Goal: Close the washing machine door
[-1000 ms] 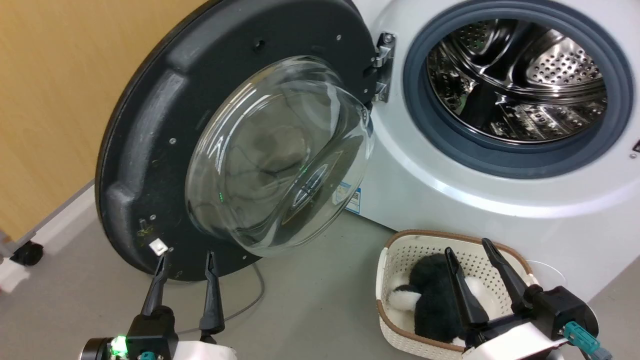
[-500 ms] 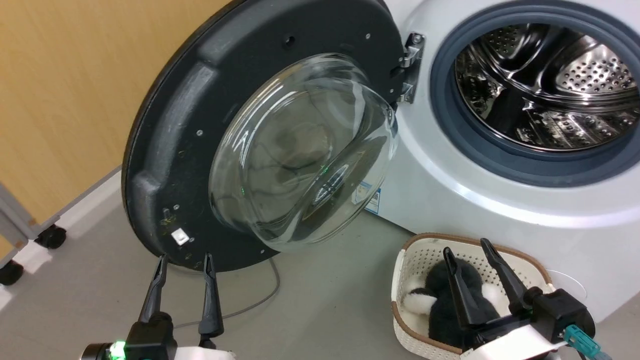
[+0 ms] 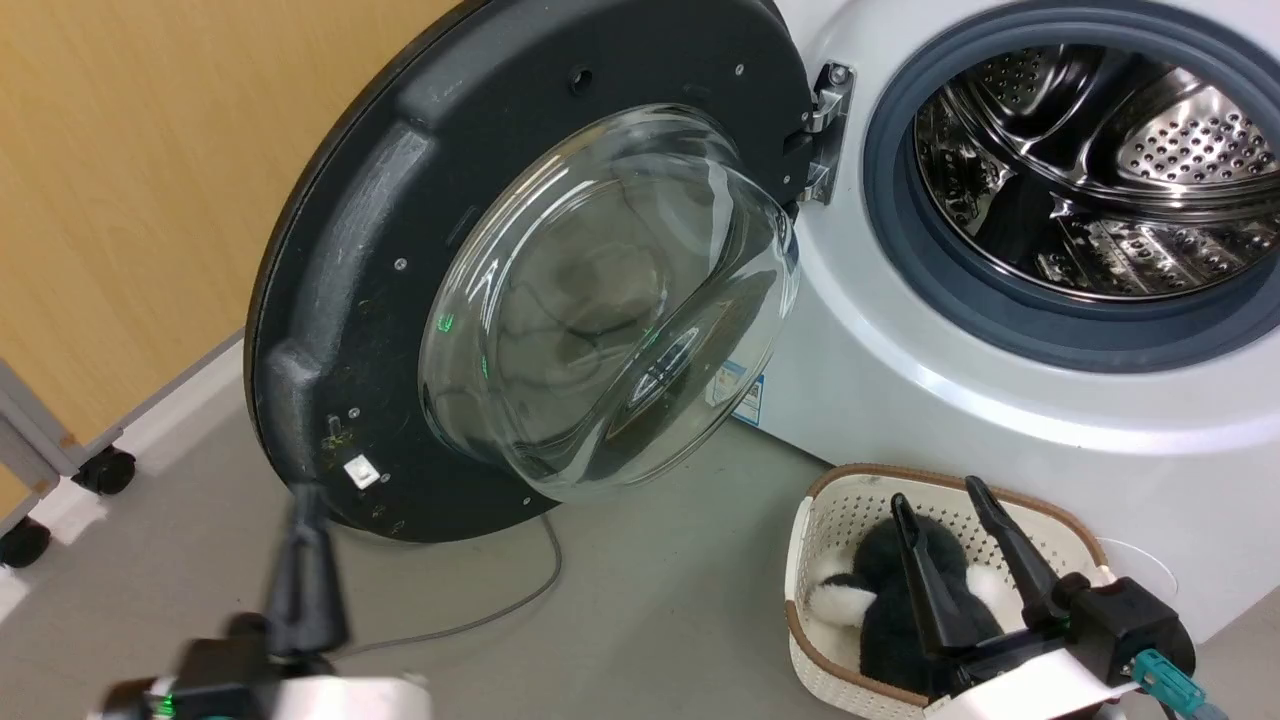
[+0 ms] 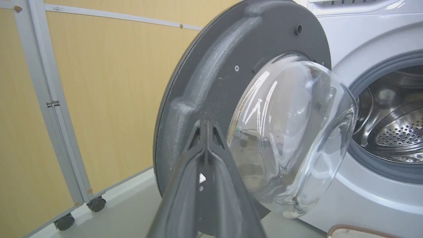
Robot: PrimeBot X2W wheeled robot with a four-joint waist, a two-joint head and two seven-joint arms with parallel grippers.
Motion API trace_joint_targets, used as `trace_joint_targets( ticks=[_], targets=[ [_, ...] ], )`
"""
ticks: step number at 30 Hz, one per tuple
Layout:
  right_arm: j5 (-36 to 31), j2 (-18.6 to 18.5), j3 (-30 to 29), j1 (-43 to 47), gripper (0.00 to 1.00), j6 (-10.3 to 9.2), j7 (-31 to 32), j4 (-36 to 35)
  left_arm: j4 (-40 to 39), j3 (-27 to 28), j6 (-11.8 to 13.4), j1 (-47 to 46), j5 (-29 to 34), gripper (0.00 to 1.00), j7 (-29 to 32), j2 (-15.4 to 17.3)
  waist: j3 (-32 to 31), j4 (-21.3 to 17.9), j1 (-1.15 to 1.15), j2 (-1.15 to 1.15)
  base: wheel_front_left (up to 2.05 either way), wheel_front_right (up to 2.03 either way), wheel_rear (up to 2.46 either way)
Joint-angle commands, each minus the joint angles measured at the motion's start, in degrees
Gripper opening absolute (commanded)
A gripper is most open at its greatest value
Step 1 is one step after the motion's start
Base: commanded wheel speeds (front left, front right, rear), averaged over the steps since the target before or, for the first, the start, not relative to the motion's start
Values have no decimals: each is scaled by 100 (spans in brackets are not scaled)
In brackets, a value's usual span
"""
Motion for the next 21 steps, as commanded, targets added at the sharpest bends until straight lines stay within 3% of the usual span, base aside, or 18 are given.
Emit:
trace_joint_targets(
  ticks=[1,8,11,16,17,21],
  targets=[
    [-13,-38,-18,-58,100,5,-26,-22,-129,165,-49,-120,-115,0,-27,74,29,-2,0,0,0,0,0],
    [-118,-123,-193,52,100,5,-26,-159,15,1177,-495,-1027,-880,0,-27,577,221,-11,0,0,0,0,0],
    [-141,-171,-278,118,100,5,-26,-219,494,1686,-669,-1627,-1708,0,126,691,303,-11,0,0,0,0,0],
    [-193,-174,-384,218,100,5,-26,-327,1537,2476,-888,-2668,-3319,0,879,851,394,-15,0,0,0,0,0],
    [-193,-174,-384,218,100,5,-26,-327,1537,2476,-888,-2668,-3319,0,879,851,394,-15,0,0,0,0,0],
    [-221,-174,-354,211,100,5,-26,-384,2315,2953,-952,-3226,-4375,0,1593,999,492,-126,0,0,0,0,0]
  ],
)
